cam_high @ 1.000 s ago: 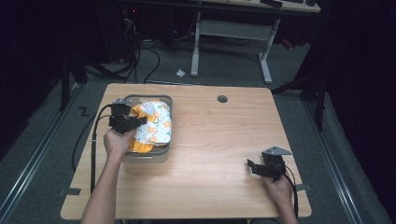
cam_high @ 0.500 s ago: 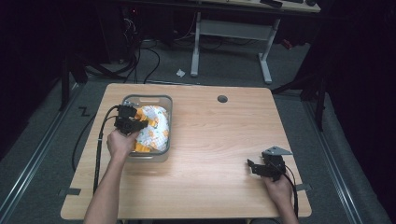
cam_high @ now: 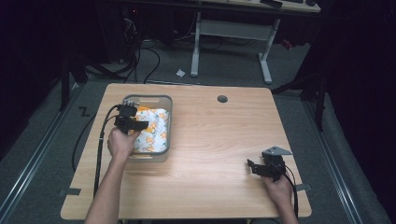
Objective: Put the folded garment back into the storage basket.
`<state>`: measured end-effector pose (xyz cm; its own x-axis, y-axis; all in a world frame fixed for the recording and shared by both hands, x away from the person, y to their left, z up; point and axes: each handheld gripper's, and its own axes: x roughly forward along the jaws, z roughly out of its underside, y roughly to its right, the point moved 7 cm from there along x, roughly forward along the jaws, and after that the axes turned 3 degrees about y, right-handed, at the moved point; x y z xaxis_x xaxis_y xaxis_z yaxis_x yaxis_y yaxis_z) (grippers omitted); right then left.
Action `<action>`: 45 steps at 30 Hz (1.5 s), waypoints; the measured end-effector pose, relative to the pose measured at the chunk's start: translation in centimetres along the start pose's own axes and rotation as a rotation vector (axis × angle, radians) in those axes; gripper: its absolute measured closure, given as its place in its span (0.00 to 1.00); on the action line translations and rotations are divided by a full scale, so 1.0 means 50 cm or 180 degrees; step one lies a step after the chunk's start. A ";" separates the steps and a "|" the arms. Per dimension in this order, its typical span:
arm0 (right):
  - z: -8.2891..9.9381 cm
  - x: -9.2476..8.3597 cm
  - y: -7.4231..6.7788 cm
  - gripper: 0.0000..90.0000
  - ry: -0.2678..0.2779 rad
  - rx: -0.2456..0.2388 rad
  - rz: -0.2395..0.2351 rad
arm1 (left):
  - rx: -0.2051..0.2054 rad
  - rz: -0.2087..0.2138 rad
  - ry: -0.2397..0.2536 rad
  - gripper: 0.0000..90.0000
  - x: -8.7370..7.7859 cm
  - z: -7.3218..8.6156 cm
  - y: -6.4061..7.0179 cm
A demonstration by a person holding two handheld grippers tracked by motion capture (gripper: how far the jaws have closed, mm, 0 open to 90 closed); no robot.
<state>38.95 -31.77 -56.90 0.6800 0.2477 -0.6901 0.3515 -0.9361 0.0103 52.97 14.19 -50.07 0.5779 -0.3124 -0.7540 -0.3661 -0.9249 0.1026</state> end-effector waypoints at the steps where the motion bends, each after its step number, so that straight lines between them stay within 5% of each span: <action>1: 0.000 0.000 0.000 0.29 0.0000 0.0000 0.0000 | 0.0000 0.0000 0.0000 0.45 0.000 0.000 0.000; 8: 0.000 0.000 0.000 0.29 0.0001 -0.0002 -0.0001 | -0.0188 0.0155 0.0243 0.41 -0.033 -0.010 0.014; 16: 0.000 0.000 0.000 0.29 -0.0001 0.0003 0.0002 | -0.0072 0.0189 0.0352 0.39 -0.062 -0.013 0.039; 32: 0.000 0.000 0.000 0.29 0.0000 0.0004 0.0004 | -0.0187 0.0367 0.0604 0.35 -0.098 -0.002 0.075; 45: 0.000 0.000 0.000 0.29 0.0000 0.0004 0.0006 | -0.0088 0.0475 0.0689 0.36 -0.127 0.006 0.116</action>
<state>38.93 -31.78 -56.90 0.6807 0.2460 -0.6900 0.3494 -0.9369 0.0107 46.96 10.88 -44.92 0.6627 -0.4822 -0.5730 -0.4407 -0.8697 0.2222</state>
